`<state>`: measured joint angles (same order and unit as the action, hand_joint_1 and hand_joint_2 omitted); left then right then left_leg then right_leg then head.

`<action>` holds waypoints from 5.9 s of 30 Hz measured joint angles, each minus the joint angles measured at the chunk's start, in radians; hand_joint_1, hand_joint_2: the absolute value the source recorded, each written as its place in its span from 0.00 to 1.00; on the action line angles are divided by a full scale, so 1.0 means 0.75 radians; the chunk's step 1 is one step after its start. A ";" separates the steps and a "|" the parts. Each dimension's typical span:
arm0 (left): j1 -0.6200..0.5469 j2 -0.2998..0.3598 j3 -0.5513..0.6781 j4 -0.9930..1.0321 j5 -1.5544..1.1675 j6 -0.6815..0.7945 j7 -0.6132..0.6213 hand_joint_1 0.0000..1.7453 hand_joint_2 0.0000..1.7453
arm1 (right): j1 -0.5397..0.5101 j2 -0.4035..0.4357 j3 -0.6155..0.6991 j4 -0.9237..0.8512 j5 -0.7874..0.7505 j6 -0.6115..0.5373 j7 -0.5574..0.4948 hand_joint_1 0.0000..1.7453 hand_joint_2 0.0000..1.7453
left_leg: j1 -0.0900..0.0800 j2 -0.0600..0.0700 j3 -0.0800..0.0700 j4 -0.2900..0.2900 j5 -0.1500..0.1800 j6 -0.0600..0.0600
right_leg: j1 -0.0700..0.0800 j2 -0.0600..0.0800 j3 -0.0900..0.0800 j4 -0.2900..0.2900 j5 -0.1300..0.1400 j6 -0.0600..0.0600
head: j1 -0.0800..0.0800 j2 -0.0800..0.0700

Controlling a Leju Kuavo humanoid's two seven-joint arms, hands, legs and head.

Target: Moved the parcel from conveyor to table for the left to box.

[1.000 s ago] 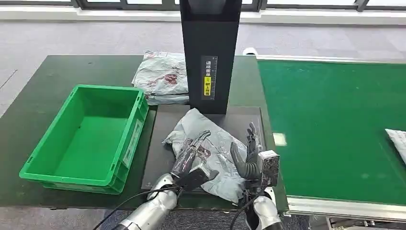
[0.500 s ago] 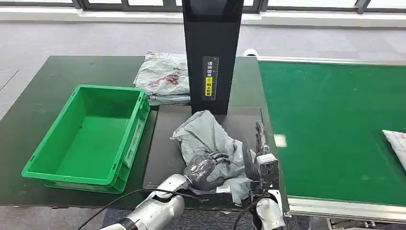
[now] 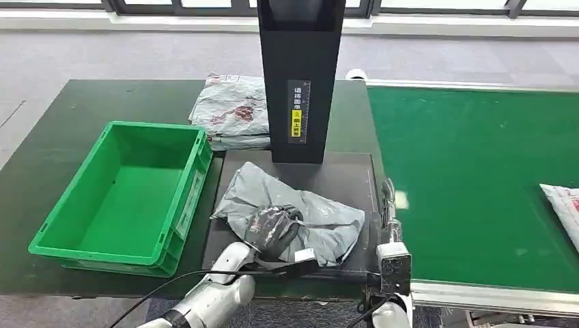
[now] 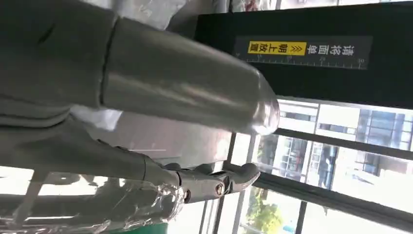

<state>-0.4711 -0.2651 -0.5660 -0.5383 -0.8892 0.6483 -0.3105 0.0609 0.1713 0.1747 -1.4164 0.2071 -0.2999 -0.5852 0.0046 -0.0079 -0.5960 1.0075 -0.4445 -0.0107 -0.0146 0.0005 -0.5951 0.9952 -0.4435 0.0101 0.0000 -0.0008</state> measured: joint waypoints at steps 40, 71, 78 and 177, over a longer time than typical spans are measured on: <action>-0.044 0.471 0.553 -0.256 -0.685 -0.188 0.568 0.00 1.00 | 0.060 -0.054 0.024 -0.036 -0.075 -0.093 0.003 0.00 1.00 | -0.003 0.007 0.017 -0.001 -0.006 -0.002 | -0.003 0.006 0.011 0.002 -0.004 -0.005 | 0.001 0.000; 0.065 0.195 0.892 -0.648 0.990 -0.347 -0.444 0.00 1.00 | 0.043 -0.088 0.023 0.022 -0.126 -0.145 0.008 0.00 1.00 | -0.003 -0.001 0.019 -0.001 -0.010 0.000 | -0.004 -0.002 0.018 0.002 -0.012 -0.003 | 0.002 0.000; 0.188 0.143 0.533 -0.750 0.923 -0.533 -0.323 0.00 1.00 | -0.100 -0.077 0.023 0.105 -0.047 0.011 0.092 0.00 1.00 | -0.004 0.002 0.017 0.000 -0.010 0.001 | -0.004 0.002 0.014 0.001 -0.009 0.000 | 0.002 0.000; 0.029 -0.006 0.359 -0.158 1.132 -0.564 -0.217 0.00 1.00 | -0.571 -0.604 -1.075 1.398 1.821 -0.332 1.401 1.00 1.00 | -0.006 0.001 0.011 0.001 -0.011 0.007 | -0.005 0.000 0.011 0.000 -0.008 0.002 | 0.002 0.000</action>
<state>-0.4493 -0.2693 -0.2968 -0.6569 -0.0401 0.2251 -0.4734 -0.3676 -0.2815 -0.6313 -0.3677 1.5732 -0.5489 0.4654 0.0003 -0.0072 -0.5879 1.0081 -0.4527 -0.0056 -0.0183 0.0003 -0.5867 0.9950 -0.4496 0.0117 0.0011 -0.0008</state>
